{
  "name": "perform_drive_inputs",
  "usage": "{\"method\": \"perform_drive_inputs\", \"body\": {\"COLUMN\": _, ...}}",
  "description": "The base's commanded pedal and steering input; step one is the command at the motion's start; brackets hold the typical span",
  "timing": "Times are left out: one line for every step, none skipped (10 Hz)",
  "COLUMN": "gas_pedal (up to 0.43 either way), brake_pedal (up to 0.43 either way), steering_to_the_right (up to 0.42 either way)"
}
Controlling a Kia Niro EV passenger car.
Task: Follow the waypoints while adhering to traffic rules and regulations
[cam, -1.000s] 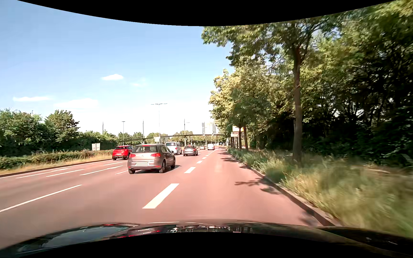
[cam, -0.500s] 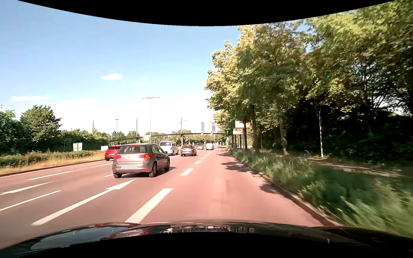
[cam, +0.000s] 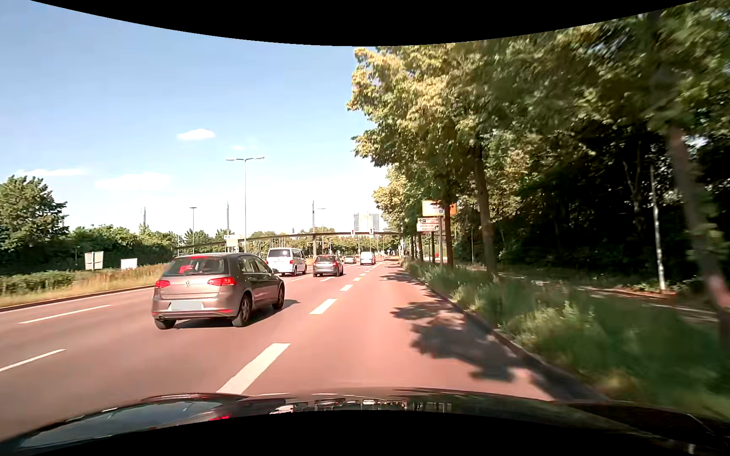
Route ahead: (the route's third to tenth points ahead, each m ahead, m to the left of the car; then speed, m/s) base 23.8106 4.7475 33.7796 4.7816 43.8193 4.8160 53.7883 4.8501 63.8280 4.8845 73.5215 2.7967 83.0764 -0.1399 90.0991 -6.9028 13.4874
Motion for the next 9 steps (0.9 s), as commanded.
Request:
{"method": "perform_drive_inputs", "body": {"gas_pedal": 0.028, "brake_pedal": 0.006, "steering_to_the_right": 0.0}}
{"method": "perform_drive_inputs", "body": {"gas_pedal": 0.028, "brake_pedal": 0.006, "steering_to_the_right": -0.002}}
{"method": "perform_drive_inputs", "body": {"gas_pedal": 0.028, "brake_pedal": 0.006, "steering_to_the_right": -0.003}}
{"method": "perform_drive_inputs", "body": {"gas_pedal": 0.028, "brake_pedal": 0.006, "steering_to_the_right": -0.002}}
{"method": "perform_drive_inputs", "body": {"gas_pedal": 0.028, "brake_pedal": 0.006, "steering_to_the_right": -0.001}}
{"method": "perform_drive_inputs", "body": {"gas_pedal": 0.028, "brake_pedal": 0.006, "steering_to_the_right": 0.001}}
{"method": "perform_drive_inputs", "body": {"gas_pedal": 0.028, "brake_pedal": 0.006, "steering_to_the_right": 0.001}}
{"method": "perform_drive_inputs", "body": {"gas_pedal": 0.028, "brake_pedal": 0.006, "steering_to_the_right": 0.001}}
{"method": "perform_drive_inputs", "body": {"gas_pedal": 0.02, "brake_pedal": 0.006, "steering_to_the_right": 0.0}}
